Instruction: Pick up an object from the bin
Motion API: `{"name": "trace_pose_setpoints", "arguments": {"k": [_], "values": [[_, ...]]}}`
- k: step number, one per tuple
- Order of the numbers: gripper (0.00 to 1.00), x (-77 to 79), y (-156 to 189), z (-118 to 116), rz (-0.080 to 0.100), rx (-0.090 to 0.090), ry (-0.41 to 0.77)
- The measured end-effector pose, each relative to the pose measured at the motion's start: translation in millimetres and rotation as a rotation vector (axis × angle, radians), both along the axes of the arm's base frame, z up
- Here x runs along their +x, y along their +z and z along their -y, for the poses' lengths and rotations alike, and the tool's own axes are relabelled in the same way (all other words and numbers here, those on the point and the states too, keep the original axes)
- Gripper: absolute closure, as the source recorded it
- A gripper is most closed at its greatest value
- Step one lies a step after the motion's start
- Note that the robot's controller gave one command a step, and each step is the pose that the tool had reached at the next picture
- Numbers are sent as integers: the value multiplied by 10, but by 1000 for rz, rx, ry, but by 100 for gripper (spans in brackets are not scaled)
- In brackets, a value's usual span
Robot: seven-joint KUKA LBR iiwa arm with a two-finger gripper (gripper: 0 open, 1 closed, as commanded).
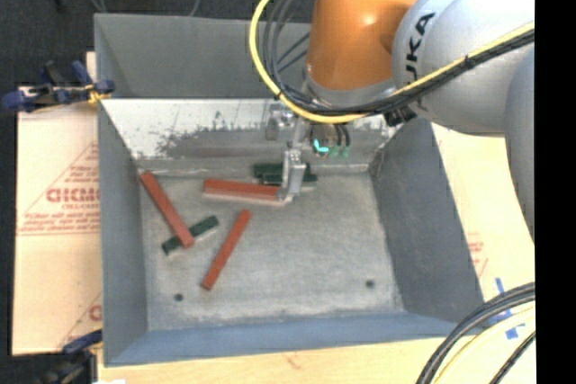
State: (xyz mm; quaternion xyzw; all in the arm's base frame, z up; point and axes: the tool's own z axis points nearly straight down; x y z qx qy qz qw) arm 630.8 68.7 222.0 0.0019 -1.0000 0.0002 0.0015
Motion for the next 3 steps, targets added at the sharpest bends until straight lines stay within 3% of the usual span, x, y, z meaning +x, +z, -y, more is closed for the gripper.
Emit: {"name": "trace_pose_setpoints", "arguments": {"k": [1,2,3], "values": [[0,-115,-1543,-241,6,2,-49],[0,-91,-1505,-190,10,3,-140],[0,238,-1511,-1,-6,1,-83]]}}
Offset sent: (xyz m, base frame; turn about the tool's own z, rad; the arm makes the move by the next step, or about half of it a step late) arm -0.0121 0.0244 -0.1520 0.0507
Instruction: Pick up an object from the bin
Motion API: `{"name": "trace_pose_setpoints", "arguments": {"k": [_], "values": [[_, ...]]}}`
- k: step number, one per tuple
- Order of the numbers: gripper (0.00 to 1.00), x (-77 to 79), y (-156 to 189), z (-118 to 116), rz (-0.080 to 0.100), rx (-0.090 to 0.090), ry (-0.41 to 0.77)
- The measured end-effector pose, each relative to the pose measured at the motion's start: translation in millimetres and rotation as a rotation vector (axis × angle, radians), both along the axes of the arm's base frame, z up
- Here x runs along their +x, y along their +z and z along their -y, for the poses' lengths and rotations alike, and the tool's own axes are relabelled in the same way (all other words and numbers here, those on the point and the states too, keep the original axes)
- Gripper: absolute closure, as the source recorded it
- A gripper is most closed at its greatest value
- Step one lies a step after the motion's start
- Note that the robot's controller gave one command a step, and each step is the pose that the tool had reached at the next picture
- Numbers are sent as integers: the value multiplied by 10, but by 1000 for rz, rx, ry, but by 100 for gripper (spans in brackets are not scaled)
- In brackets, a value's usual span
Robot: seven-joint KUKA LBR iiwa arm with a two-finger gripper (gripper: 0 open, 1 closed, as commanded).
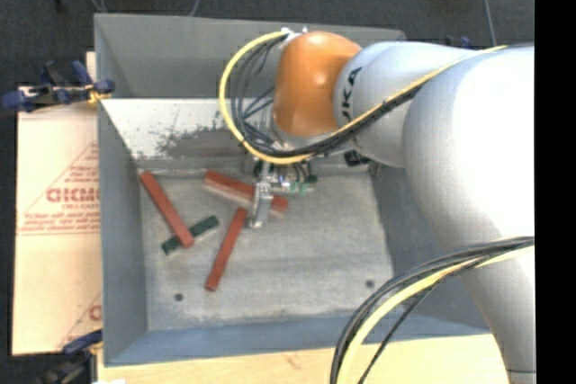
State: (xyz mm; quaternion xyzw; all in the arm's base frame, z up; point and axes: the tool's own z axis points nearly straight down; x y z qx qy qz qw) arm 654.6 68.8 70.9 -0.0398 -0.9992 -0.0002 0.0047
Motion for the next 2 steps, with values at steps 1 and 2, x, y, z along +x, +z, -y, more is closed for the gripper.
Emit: {"name": "trace_pose_setpoints", "arguments": {"k": [1,2], "values": [[100,19,4,5,13,0,-2],[100,-77,1823,124,24,-2,65]]}}
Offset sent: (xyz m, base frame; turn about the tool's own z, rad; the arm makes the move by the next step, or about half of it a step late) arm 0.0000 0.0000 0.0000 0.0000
